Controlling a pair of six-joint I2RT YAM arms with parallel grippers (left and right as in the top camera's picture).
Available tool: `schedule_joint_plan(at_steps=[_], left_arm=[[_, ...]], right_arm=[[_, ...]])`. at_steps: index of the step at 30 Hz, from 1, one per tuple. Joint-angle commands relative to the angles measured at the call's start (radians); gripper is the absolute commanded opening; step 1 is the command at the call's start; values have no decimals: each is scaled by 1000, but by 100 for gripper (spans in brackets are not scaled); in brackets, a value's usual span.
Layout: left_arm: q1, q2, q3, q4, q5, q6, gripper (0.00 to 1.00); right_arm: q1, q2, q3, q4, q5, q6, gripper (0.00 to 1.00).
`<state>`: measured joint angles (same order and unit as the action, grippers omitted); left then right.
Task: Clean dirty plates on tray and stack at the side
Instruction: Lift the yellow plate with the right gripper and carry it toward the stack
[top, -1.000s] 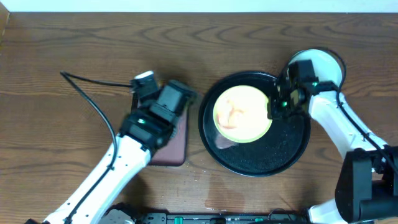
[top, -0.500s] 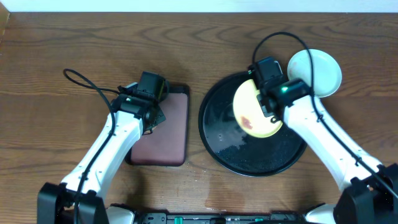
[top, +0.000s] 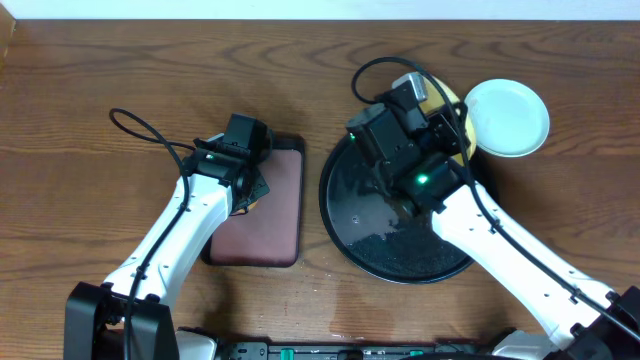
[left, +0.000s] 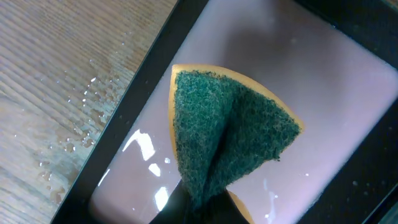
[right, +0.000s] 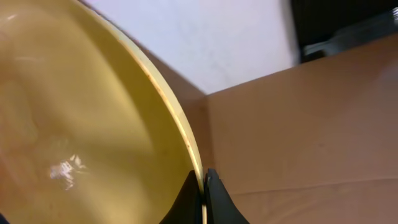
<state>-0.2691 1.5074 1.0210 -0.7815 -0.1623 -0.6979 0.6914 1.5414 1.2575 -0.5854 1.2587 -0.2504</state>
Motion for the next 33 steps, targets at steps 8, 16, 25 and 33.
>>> schedule_joint_plan(at_steps=[8,16,25,33], left_arm=[[5,4,-8,3,-2,17,7],[5,4,-8,5,-2,17,7],[5,4,-8,2,-2,17,8],[5,4,-23,5,-2,17,8]], right_arm=[[7,-21,21,123,143,-177,1],[6,-21,21,122,84,-135,1],[-40,-19,2,-44,-453,188,1],[-31,-88,-3,-83,-192,213,1]])
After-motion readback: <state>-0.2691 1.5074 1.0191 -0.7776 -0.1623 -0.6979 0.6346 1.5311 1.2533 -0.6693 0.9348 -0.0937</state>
